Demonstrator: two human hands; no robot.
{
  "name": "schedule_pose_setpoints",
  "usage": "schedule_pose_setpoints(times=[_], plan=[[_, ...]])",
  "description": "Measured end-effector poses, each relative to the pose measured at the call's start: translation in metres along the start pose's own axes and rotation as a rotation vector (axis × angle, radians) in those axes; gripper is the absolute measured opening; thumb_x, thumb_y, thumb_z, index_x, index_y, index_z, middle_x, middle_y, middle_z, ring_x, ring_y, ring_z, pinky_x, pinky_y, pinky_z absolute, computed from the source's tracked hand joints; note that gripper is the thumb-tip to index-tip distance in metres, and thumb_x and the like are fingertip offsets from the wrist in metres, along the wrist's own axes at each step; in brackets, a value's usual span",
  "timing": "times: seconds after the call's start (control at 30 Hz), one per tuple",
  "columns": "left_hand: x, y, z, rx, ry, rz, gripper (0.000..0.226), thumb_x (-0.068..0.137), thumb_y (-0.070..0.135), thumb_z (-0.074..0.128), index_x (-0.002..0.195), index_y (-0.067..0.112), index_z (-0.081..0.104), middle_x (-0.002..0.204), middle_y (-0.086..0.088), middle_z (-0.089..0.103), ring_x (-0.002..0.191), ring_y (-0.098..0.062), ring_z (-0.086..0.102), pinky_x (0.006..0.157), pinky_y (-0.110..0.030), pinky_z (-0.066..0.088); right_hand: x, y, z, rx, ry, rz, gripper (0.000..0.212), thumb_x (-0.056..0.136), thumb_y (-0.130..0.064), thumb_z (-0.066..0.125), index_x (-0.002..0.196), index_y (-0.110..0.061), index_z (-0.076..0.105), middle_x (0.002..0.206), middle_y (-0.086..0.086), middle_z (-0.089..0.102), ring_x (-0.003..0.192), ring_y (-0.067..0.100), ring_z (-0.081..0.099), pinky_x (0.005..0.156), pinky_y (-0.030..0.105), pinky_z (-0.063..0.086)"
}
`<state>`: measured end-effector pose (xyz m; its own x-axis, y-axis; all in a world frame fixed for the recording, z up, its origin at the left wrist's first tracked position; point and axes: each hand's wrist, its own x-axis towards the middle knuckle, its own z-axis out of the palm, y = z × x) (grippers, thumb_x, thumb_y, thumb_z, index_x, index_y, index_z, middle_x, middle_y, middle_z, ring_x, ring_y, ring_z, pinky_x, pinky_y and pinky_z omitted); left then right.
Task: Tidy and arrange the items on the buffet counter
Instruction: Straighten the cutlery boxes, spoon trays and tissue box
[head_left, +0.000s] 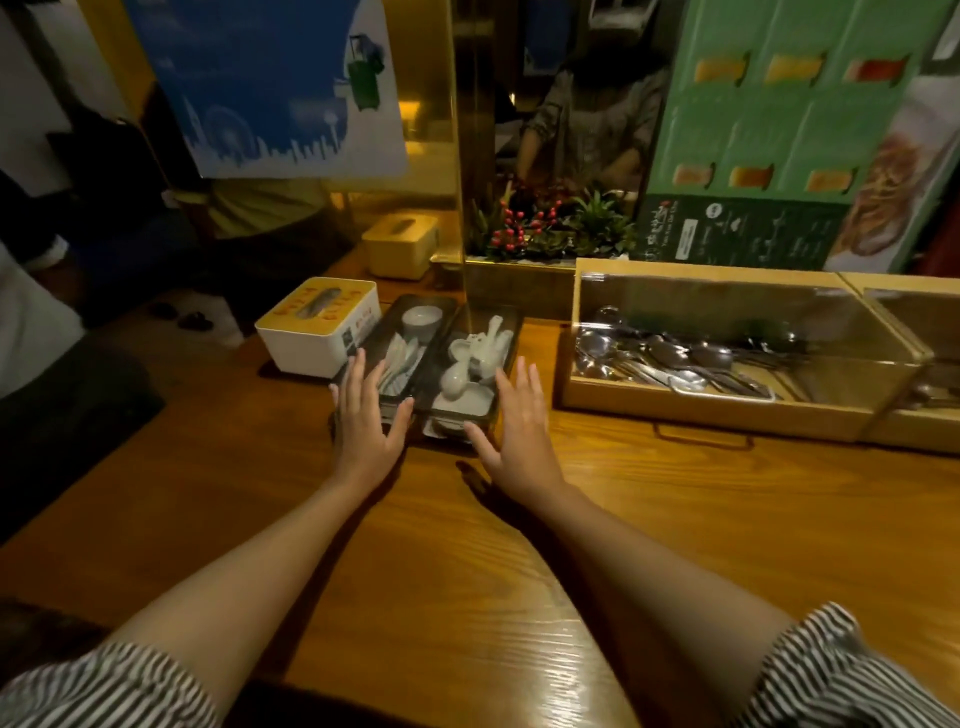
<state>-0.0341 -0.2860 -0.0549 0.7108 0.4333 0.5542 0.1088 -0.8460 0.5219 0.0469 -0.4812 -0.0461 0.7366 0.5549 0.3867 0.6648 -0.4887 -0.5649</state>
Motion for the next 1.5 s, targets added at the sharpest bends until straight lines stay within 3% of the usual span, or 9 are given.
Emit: schedule_pose_setpoints(times=[0.17,0.27,0.3,0.37,0.47,0.63,0.87,1.2,1.5], plan=[[0.005,-0.045,-0.014,0.120,-0.113,0.067,0.071,0.090,0.057,0.053,0.150,0.027,0.030,0.164,-0.005,0.006,0.151,-0.021,-0.005,0.115,-0.052,-0.009,0.002,-0.023,0.032,-0.224,-0.002,-0.037,0.069,0.092,-0.058,0.051,0.151,-0.035,0.026,0.165,0.004,0.007,0.152,0.026,-0.005,0.120,0.057,0.002],[0.012,-0.055,-0.016,0.088,-0.126,0.085,0.070,0.085,0.031,0.073,0.146,0.025,0.041,0.160,-0.009,0.022,0.150,-0.027,0.005,0.116,-0.062,0.013,0.004,-0.025,0.037,-0.295,0.067,-0.027,0.063,0.091,-0.046,0.058,0.149,-0.035,0.034,0.161,0.007,0.024,0.151,0.030,0.010,0.119,0.060,0.011],[0.015,-0.055,-0.016,0.054,-0.122,0.091,0.069,0.082,0.023,0.076,0.144,0.022,0.045,0.156,-0.010,0.030,0.148,-0.030,0.011,0.115,-0.061,0.022,0.005,-0.025,0.037,-0.299,0.076,-0.026,0.064,0.090,-0.039,0.061,0.148,-0.034,0.035,0.159,0.008,0.028,0.150,0.030,0.014,0.119,0.060,0.015],[0.019,-0.053,-0.015,-0.003,-0.109,0.112,0.068,0.078,0.014,0.079,0.139,0.017,0.051,0.150,-0.011,0.040,0.145,-0.032,0.019,0.116,-0.053,0.024,0.005,-0.026,0.037,-0.320,0.089,-0.043,0.064,0.089,-0.032,0.062,0.148,-0.029,0.037,0.156,0.011,0.035,0.148,0.030,0.020,0.120,0.057,0.016],[0.024,-0.050,-0.011,-0.046,-0.103,0.144,0.064,0.076,0.011,0.080,0.135,0.014,0.055,0.147,-0.010,0.044,0.144,-0.032,0.021,0.113,-0.041,0.018,0.007,-0.026,0.035,-0.382,0.081,-0.047,0.063,0.089,-0.030,0.056,0.148,-0.018,0.038,0.154,0.015,0.036,0.147,0.030,0.024,0.122,0.052,0.012],[0.032,-0.049,-0.001,-0.085,-0.117,0.147,0.061,0.076,0.011,0.081,0.132,0.014,0.057,0.147,-0.009,0.045,0.146,-0.029,0.019,0.114,-0.039,0.015,0.013,-0.023,0.033,-0.487,0.116,-0.043,0.064,0.087,-0.021,0.065,0.144,-0.007,0.043,0.149,0.020,0.043,0.142,0.034,0.035,0.120,0.045,0.016],[0.046,-0.036,0.015,-0.102,-0.146,0.167,0.059,0.076,0.009,0.080,0.130,0.013,0.058,0.145,-0.010,0.046,0.145,-0.031,0.021,0.114,-0.037,0.015,0.024,-0.012,0.026,-0.562,0.129,0.009,0.062,0.086,-0.019,0.068,0.140,-0.002,0.045,0.144,0.021,0.048,0.136,0.035,0.042,0.116,0.045,0.029],[0.061,-0.022,0.035,-0.121,-0.169,0.155,0.057,0.078,0.010,0.078,0.131,0.013,0.057,0.147,-0.009,0.044,0.146,-0.031,0.019,0.113,-0.037,0.015,0.038,0.004,0.021,-0.654,0.110,0.068,0.059,0.088,-0.017,0.064,0.141,-0.002,0.043,0.146,0.020,0.046,0.138,0.033,0.041,0.117,0.041,0.023],[0.063,-0.019,0.046,-0.127,-0.165,0.173,0.056,0.079,0.014,0.079,0.131,0.014,0.057,0.148,-0.010,0.044,0.146,-0.031,0.020,0.113,-0.037,0.016,0.047,0.012,0.017,-0.698,0.113,0.107,0.061,0.084,-0.013,0.068,0.139,0.001,0.046,0.142,0.022,0.050,0.135,0.034,0.045,0.115,0.045,0.030]])
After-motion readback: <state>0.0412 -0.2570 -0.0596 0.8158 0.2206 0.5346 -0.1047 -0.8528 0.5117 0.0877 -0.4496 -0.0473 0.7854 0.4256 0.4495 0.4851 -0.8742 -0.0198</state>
